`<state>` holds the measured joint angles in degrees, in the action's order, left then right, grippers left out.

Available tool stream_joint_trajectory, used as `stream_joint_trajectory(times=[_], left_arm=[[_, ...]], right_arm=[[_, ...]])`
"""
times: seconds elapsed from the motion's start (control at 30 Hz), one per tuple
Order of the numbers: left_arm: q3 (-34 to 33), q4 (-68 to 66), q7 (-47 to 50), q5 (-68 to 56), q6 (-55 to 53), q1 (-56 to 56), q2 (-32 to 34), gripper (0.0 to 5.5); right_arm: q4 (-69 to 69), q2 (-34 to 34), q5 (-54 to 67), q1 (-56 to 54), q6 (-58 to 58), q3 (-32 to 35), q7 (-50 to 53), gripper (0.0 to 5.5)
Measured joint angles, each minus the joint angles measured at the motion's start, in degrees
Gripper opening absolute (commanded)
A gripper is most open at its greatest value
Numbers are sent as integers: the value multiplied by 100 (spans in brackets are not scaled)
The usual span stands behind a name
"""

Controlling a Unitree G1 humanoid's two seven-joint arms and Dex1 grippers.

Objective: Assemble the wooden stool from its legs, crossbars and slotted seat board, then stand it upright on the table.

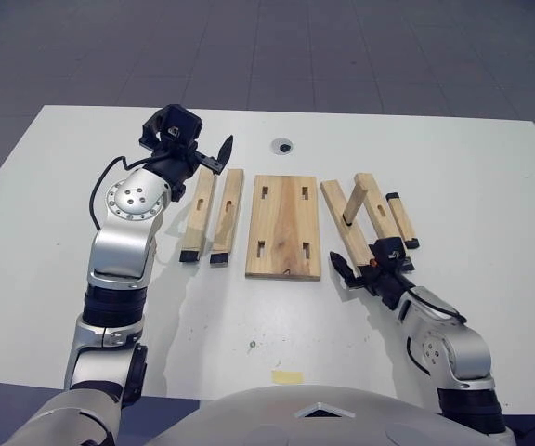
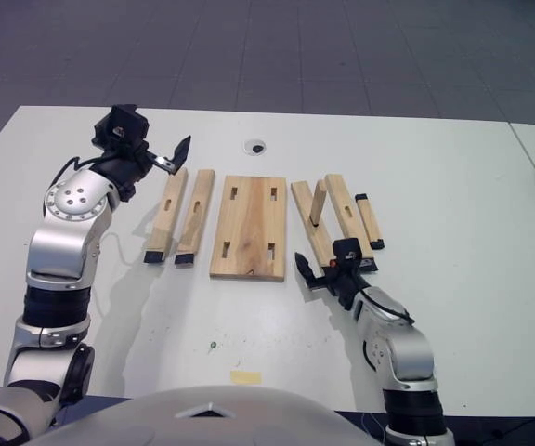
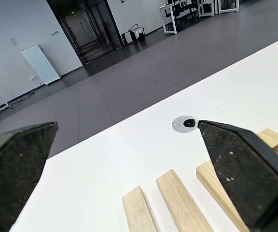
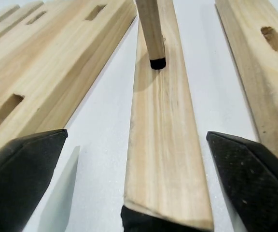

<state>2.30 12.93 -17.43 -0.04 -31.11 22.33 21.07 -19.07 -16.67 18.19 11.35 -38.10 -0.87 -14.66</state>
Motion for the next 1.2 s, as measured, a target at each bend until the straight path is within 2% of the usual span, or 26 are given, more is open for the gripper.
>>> stream_joint_trajectory(times=[0.53, 0.93, 1.13, 1.2], left_arm=[[45, 106, 80, 44, -3, -1, -11, 540], [63, 127, 119, 52, -3, -31, -36, 540], [-34, 127, 190, -170, -107, -6, -283, 540], [-269, 136, 196, -504, -366, 61, -522, 540]], right_arm=[[40, -121, -742, -314, -15, -181, 137, 211], [114, -133, -676, -362, 10, -52, -104, 203], [322, 142, -672, -734, 1455, 272, -82, 203], [443, 212, -709, -785, 1923, 323, -59, 203]])
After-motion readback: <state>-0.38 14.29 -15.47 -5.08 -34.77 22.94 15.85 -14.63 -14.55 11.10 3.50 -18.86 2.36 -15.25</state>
